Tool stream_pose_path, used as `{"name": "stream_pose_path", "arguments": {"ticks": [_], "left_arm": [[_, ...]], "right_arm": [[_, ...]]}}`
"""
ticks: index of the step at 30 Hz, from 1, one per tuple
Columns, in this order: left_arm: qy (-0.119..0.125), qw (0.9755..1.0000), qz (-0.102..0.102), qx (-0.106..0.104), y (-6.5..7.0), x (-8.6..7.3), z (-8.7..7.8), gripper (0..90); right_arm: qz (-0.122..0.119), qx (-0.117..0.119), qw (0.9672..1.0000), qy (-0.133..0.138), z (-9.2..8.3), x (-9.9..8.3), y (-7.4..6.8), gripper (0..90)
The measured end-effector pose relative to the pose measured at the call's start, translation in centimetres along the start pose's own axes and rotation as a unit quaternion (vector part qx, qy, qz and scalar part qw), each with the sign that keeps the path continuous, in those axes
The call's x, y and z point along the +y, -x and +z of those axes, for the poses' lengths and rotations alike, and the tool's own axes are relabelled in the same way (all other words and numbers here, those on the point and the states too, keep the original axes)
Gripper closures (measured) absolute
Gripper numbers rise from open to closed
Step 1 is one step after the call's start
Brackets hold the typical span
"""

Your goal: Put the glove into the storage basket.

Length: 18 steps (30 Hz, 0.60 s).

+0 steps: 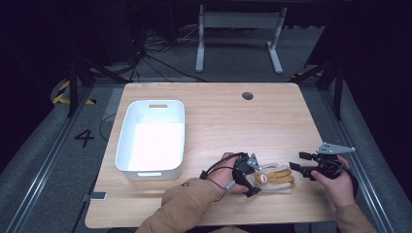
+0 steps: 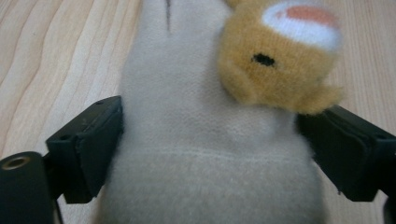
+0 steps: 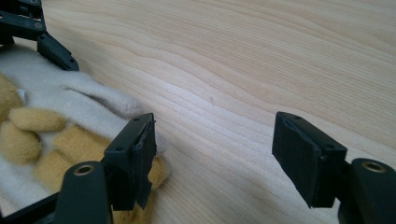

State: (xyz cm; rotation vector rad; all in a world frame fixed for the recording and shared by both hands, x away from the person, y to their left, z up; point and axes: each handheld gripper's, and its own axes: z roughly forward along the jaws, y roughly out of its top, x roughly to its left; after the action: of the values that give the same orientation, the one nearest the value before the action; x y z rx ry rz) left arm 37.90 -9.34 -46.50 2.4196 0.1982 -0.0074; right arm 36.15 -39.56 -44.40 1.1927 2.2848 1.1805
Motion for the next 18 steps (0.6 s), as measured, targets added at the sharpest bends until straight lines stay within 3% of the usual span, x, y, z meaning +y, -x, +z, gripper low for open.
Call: {"name": "stream_pose_path", "arguments": {"ticks": [1,3,9,13,16,18], "left_arm": [[0.0,1.0,0.0,0.0,0.0,0.0,0.0,8.0],[0.001,0.9996,0.024,0.012,0.19,-0.1,0.32,7.3],[0.024,0.9994,0.015,0.02,0.34,-0.45,0.56,5.6],[0.036,0.999,0.011,0.024,0.5,-0.61,0.32,17.7],[0.032,0.9992,0.01,0.022,0.55,-0.52,0.17,19.9],[0.029,0.9993,0.017,0.017,0.6,-0.34,-0.08,31.0]], "right_arm": [[0.0,0.0,1.0,0.0,0.0,0.0,0.0,31.4],[0.0,0.0,1.0,0.002,-0.04,0.03,0.02,31.4],[0.0,0.0,1.0,0.003,-0.04,0.02,0.01,31.4],[0.001,0.0,1.0,0.001,0.04,-0.01,-0.02,31.4],[0.001,0.0,1.0,0.002,0.04,-0.02,-0.02,31.4],[0.001,0.0,1.0,0.003,0.05,-0.04,-0.01,31.4]]}}
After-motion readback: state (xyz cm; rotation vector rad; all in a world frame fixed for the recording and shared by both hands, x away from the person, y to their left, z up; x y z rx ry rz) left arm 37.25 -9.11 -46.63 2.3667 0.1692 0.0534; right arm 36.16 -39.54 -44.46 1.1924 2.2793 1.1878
